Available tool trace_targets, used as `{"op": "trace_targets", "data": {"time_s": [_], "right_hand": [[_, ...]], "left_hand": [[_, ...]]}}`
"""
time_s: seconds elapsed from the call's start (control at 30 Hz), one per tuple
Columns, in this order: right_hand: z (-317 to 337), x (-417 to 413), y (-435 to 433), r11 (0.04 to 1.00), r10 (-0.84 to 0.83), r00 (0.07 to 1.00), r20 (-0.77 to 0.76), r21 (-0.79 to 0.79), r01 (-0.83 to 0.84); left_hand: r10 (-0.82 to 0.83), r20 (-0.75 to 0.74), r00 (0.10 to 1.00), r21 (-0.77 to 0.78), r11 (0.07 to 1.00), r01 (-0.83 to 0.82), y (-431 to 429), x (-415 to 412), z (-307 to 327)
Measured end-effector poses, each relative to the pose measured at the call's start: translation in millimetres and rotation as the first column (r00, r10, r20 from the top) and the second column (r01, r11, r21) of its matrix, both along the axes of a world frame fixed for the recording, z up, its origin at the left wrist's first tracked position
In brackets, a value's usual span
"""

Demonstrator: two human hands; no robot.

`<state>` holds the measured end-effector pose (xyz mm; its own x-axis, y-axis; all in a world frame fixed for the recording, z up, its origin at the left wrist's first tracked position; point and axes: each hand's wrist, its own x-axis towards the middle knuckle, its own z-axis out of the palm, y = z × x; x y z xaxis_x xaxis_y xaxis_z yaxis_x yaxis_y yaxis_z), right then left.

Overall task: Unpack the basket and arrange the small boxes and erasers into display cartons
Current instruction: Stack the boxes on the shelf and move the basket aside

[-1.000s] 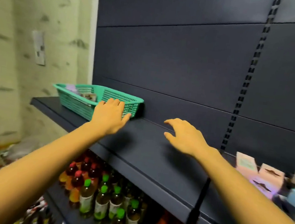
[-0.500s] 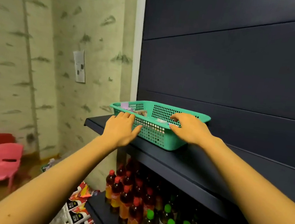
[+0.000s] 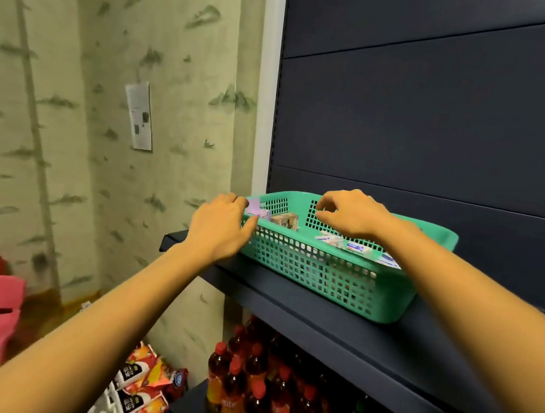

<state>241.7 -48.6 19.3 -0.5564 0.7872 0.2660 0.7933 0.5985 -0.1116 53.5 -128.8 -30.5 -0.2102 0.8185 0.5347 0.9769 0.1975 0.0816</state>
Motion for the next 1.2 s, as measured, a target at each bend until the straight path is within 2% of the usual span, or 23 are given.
{"op": "trace_targets", "data": {"time_s": [0.07,0.2,0.37,0.57,0.7,0.83,0.93,1.03,1.1,1.2], "right_hand": [[1.5,-13.9,20.2,1.0,-0.008,1.0,0.021,-0.015,0.008],[2.2,-38.6,60.1,0.999,-0.011,0.998,0.062,-0.049,0.014],[3.3,-64.6,106.2,0.992,-0.052,0.984,0.168,-0.104,0.07],[3.9,-92.4,147.5,0.977,-0.122,0.971,0.205,-0.148,0.154],[-3.6,-108.9,166.3,0.946,-0.17,0.966,0.197,-0.241,0.216],[-16.4,-129.2,179.3,0.868,-0.282,0.953,0.108,-0.395,0.301],[-28.3,-143.4,181.0,0.769,-0.373,0.925,0.076,-0.532,0.354],[-42.9,-151.8,177.4,0.674,-0.373,0.919,0.126,-0.644,0.362],[-51.7,-157.2,175.0,0.651,-0.41,0.906,0.107,-0.661,0.373],[-62.6,-167.1,177.7,0.631,-0.475,0.878,0.053,-0.675,0.382]], "left_hand": [[-0.019,0.003,1.0,0.002,1.0,0.019,22.7,-14.8,6.4],[-0.055,0.142,0.988,0.0,0.998,0.056,76.8,-40.9,24.4],[-0.03,0.06,0.998,-0.286,0.957,0.046,136.4,-64.4,40.4],[-0.104,-0.079,0.991,-0.333,0.94,0.072,167.1,-71.4,40.0],[-0.265,-0.012,0.964,-0.338,0.909,0.245,178.2,-80.8,36.2],[-0.425,0.027,0.905,-0.305,0.859,0.412,186.7,-92.4,35.6],[-0.509,0.229,0.83,-0.215,0.805,0.553,193.0,-106.9,54.9],[-0.569,0.445,0.692,-0.055,0.754,0.655,200.6,-123.8,76.7],[-0.591,0.516,0.62,0.02,0.732,0.681,204.8,-133.5,86.9],[-0.614,0.547,0.569,0.092,0.72,0.688,210.4,-146.2,95.6]]}}
